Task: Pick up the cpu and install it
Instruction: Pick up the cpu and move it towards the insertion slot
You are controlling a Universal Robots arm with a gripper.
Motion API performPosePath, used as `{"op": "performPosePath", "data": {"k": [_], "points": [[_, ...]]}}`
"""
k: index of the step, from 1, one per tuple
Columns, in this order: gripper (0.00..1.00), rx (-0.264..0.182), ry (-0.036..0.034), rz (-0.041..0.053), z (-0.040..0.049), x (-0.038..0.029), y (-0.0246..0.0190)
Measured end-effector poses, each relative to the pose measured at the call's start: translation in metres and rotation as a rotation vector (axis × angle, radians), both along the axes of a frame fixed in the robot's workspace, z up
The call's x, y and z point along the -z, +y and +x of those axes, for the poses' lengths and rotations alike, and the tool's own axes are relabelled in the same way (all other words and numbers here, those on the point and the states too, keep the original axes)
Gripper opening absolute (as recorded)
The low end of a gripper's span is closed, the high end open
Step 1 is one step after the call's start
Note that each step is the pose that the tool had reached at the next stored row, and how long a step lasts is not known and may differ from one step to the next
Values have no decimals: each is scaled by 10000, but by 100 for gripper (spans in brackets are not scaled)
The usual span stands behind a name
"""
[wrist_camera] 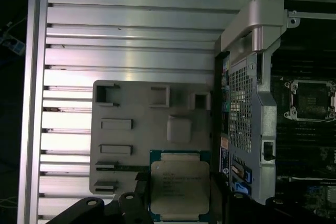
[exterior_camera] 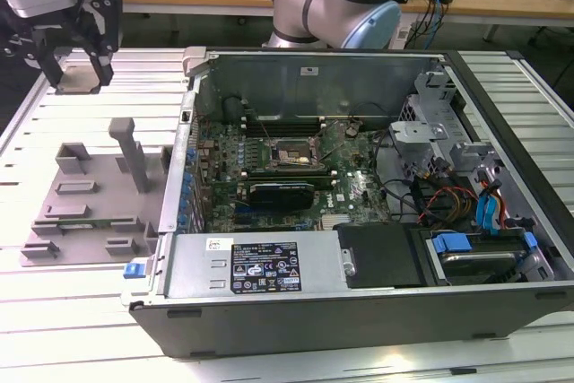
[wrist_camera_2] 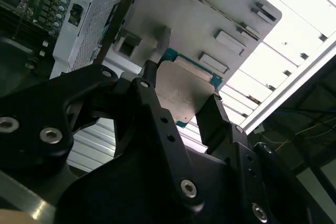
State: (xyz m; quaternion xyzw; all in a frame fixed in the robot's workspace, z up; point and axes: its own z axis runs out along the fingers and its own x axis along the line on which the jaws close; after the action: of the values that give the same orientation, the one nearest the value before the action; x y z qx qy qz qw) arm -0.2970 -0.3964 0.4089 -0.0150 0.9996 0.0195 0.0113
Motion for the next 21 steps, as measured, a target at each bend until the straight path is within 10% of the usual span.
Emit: {"op": "performPosePath", "data": {"k": [5, 21], "points": [[55, -1, -1, 1, 103, 0, 0], [55, -1, 0, 0, 830, 0, -2]]}}
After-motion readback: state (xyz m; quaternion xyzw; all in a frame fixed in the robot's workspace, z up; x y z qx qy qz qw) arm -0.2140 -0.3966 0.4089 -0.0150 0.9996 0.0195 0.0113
